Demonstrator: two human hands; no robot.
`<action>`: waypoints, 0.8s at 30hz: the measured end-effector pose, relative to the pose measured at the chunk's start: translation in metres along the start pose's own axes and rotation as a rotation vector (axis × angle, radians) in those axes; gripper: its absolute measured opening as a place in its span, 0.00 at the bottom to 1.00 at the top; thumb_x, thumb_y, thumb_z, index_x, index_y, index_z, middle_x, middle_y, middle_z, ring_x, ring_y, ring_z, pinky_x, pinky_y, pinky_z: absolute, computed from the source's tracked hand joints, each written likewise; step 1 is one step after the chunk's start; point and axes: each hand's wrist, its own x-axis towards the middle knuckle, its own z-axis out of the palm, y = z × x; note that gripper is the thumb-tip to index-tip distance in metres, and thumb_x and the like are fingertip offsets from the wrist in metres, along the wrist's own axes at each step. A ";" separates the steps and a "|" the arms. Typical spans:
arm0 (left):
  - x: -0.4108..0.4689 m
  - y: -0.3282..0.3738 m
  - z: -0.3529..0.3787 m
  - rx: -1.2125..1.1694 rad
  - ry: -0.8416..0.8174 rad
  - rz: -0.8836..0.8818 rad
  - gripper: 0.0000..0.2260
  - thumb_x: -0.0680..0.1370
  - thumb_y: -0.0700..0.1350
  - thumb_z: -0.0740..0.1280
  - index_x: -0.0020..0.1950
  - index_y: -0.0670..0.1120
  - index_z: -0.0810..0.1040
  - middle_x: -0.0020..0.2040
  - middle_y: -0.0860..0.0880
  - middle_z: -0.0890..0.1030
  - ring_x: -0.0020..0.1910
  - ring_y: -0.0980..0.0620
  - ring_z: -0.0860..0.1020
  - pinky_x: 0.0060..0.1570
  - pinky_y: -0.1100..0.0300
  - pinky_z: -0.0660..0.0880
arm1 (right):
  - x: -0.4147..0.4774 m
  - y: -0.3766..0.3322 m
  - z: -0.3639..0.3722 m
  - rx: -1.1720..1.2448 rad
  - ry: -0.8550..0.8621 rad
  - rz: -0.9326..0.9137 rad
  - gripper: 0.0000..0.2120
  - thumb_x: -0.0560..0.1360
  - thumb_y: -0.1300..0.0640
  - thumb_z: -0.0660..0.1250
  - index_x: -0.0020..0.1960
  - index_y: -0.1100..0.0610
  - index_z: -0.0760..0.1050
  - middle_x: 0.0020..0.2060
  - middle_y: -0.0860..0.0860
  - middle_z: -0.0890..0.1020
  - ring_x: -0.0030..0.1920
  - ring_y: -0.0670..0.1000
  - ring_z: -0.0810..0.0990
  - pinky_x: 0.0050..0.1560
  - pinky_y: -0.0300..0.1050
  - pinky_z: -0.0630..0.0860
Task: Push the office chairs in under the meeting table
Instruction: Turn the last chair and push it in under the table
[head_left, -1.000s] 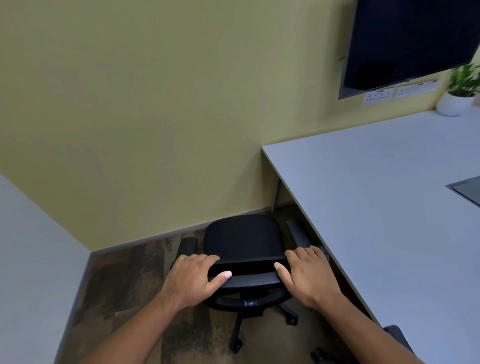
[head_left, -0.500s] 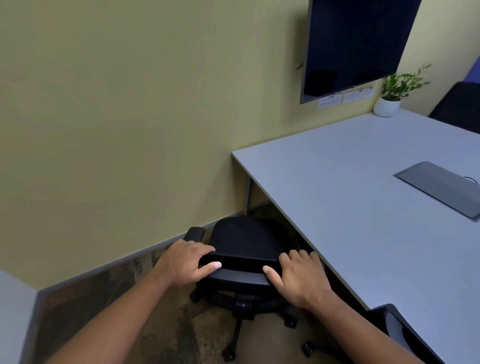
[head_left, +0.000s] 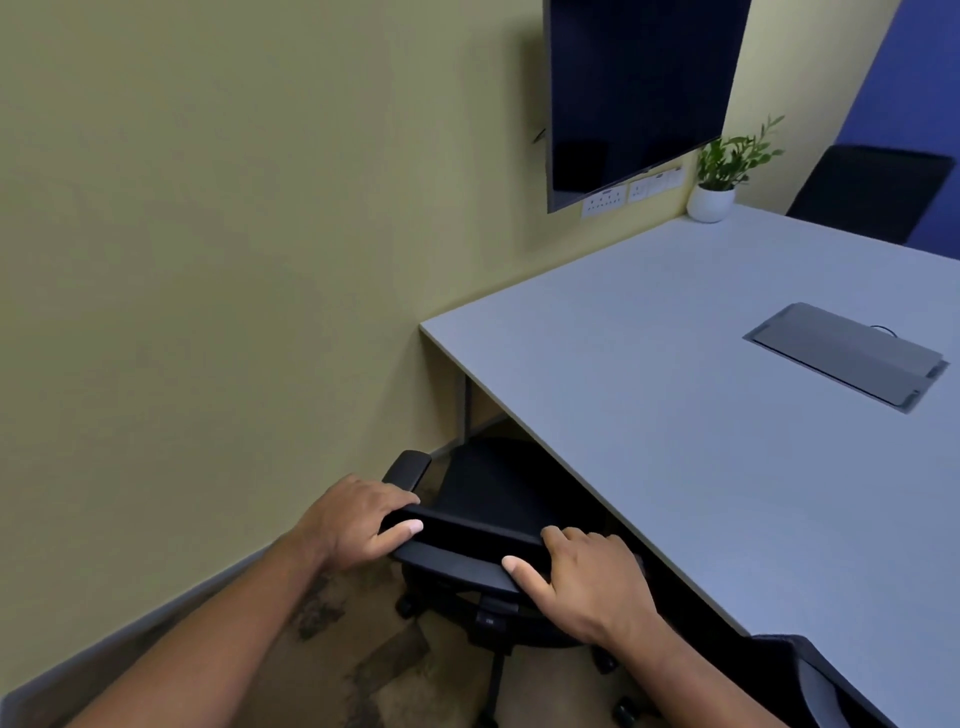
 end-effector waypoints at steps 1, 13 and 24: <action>0.011 -0.006 0.001 -0.002 -0.016 0.013 0.21 0.86 0.66 0.55 0.62 0.56 0.81 0.51 0.58 0.85 0.48 0.52 0.81 0.46 0.51 0.72 | 0.006 0.002 0.000 0.008 0.006 0.021 0.40 0.78 0.20 0.37 0.58 0.47 0.75 0.49 0.47 0.82 0.49 0.52 0.81 0.56 0.55 0.75; 0.103 -0.066 0.012 -0.021 -0.004 0.004 0.23 0.85 0.65 0.56 0.66 0.55 0.85 0.58 0.58 0.87 0.54 0.53 0.84 0.55 0.50 0.75 | 0.065 0.000 -0.006 0.040 0.022 0.119 0.44 0.75 0.17 0.36 0.58 0.50 0.74 0.52 0.51 0.82 0.51 0.57 0.81 0.58 0.58 0.75; 0.179 -0.111 0.020 -0.002 -0.032 0.004 0.23 0.86 0.56 0.50 0.66 0.57 0.83 0.62 0.60 0.85 0.62 0.54 0.80 0.67 0.52 0.66 | 0.116 0.004 -0.011 0.056 0.019 0.157 0.52 0.74 0.15 0.37 0.76 0.53 0.68 0.63 0.56 0.81 0.60 0.61 0.81 0.63 0.61 0.75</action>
